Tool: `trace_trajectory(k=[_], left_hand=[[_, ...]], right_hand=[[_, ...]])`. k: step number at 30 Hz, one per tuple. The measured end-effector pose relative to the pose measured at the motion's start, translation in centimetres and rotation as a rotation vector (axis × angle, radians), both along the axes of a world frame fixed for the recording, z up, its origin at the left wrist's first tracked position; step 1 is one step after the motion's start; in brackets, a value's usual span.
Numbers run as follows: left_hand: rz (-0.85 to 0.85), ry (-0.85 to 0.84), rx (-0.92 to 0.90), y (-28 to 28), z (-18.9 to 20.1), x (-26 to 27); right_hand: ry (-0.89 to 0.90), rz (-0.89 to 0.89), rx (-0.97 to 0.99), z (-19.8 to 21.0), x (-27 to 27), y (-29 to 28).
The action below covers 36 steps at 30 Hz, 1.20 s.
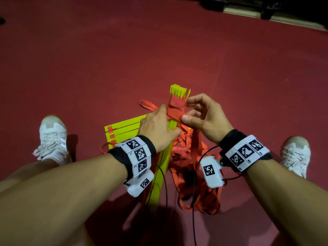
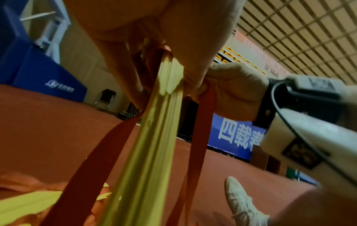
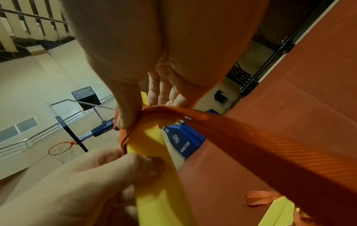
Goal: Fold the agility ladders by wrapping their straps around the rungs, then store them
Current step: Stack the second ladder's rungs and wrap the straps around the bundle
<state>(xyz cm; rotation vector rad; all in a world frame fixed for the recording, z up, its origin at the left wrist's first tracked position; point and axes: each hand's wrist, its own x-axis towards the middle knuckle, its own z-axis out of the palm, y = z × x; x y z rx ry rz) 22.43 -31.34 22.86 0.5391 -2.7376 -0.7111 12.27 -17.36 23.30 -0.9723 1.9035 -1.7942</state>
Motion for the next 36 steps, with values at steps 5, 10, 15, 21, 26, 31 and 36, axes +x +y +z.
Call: trace_trajectory(k=[5, 10, 15, 21, 26, 31, 36], left_hand=[[-0.017, -0.045, 0.131, -1.2, -0.4, -0.3], [-0.045, -0.031, 0.257, -3.0, -0.9, -1.0], [-0.037, 0.001, 0.422, -3.3, -1.3, -1.2], [-0.118, 0.057, 0.634, -3.1, -1.4, -0.9], [-0.230, 0.076, 0.769, -3.1, -1.1, -0.7], [-0.273, 0.059, 0.875, -3.3, -0.9, -0.6], [-0.259, 0.044, 0.823, -3.7, -1.2, -0.9]], right_hand=[[0.147, -0.031, 0.321, 0.1, -0.5, 0.8], [0.425, 0.020, 0.592, 0.8, -0.9, 1.2], [0.431, 0.084, 0.658, 1.5, -0.8, 1.4], [0.442, 0.047, 0.543, 0.9, -1.1, 1.5], [0.421, 0.098, 0.475, 0.3, -1.5, 1.5], [0.438, 0.138, 0.396, 0.0, -1.4, 1.2], [0.333, 0.117, 0.305, -0.4, -1.0, 0.9]])
